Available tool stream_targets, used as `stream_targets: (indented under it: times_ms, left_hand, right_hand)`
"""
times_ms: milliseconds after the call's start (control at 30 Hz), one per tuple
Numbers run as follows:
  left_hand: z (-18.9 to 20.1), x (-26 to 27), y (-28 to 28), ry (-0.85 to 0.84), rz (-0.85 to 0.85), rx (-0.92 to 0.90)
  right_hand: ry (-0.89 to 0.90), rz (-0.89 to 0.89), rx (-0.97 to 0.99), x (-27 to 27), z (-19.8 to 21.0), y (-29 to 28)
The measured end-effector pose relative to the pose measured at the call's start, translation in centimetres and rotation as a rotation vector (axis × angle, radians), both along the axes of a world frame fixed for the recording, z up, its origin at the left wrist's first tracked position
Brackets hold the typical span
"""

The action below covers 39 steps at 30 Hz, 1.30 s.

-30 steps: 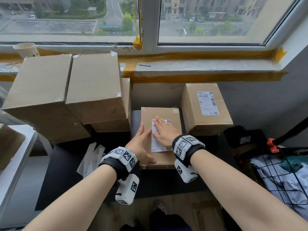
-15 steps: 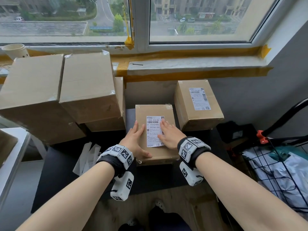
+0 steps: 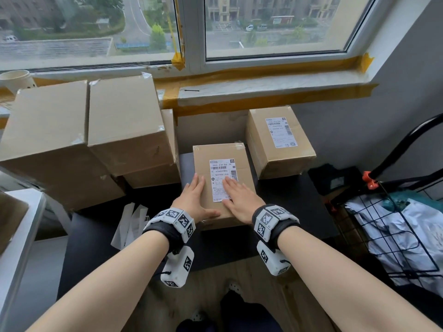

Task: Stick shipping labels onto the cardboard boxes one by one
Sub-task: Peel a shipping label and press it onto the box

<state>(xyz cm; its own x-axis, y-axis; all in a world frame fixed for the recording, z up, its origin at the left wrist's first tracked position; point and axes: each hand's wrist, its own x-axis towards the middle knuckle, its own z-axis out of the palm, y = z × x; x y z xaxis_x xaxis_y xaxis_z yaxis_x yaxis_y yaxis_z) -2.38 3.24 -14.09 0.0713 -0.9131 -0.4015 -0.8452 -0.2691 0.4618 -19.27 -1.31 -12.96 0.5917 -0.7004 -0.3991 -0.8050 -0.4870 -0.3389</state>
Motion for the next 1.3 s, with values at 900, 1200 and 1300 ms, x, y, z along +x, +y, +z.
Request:
stream_targets:
  times_ms: [900, 1200, 1300]
  left_hand:
    - [0.2, -0.1, 0.9, -0.074, -0.065, 0.020]
    - [0.0, 0.1, 0.8, -0.045, -0.097, 0.053]
    - [0.4, 0.0, 0.7, 0.029, -0.053, 0.044]
  right_hand:
    - [-0.013, -0.094, -0.104, -1.5, -0.3, 5.7]
    - [0.045, -0.088, -0.148, -4.0, -0.5, 5.5]
    - [0.024, -0.113, -0.127, -4.2, -0.4, 5.5]
